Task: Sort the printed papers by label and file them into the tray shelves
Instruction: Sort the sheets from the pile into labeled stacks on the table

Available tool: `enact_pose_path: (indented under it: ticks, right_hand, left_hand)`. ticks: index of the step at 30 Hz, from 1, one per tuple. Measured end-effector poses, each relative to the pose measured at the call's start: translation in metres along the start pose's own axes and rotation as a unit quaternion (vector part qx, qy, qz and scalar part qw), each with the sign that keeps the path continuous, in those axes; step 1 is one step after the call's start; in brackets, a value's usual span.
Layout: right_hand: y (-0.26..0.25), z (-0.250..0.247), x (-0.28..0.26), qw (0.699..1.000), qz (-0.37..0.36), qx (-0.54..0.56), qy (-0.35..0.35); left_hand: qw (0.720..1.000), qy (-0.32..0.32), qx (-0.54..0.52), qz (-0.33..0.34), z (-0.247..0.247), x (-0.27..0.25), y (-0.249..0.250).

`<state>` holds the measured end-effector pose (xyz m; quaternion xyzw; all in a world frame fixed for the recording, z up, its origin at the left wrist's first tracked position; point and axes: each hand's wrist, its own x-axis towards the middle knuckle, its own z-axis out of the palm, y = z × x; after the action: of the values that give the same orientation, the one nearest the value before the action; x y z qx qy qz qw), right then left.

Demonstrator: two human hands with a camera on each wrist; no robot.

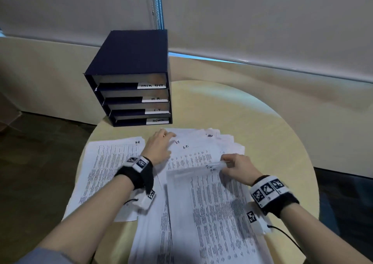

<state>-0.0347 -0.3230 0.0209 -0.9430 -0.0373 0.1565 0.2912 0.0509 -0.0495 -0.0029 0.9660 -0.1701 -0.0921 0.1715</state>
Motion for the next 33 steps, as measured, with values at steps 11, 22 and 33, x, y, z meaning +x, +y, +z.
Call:
enact_pose_path:
  ticks: [11, 22, 33]
  right_hand:
    - [-0.022, 0.028, 0.034, 0.988, 0.02, -0.148, -0.047]
    - [-0.021, 0.04, 0.05, 0.972, -0.108, -0.195, 0.075]
    - [-0.02, 0.036, 0.047, 0.971, -0.127, -0.171, 0.109]
  left_hand:
    - [0.999, -0.003, 0.052, -0.002, 0.036, 0.008, 0.0]
    - [0.995, 0.052, -0.048, 0.077, 0.034, -0.009, -0.008]
    - [0.994, 0.1, -0.033, -0.036, 0.024, 0.006, -0.007]
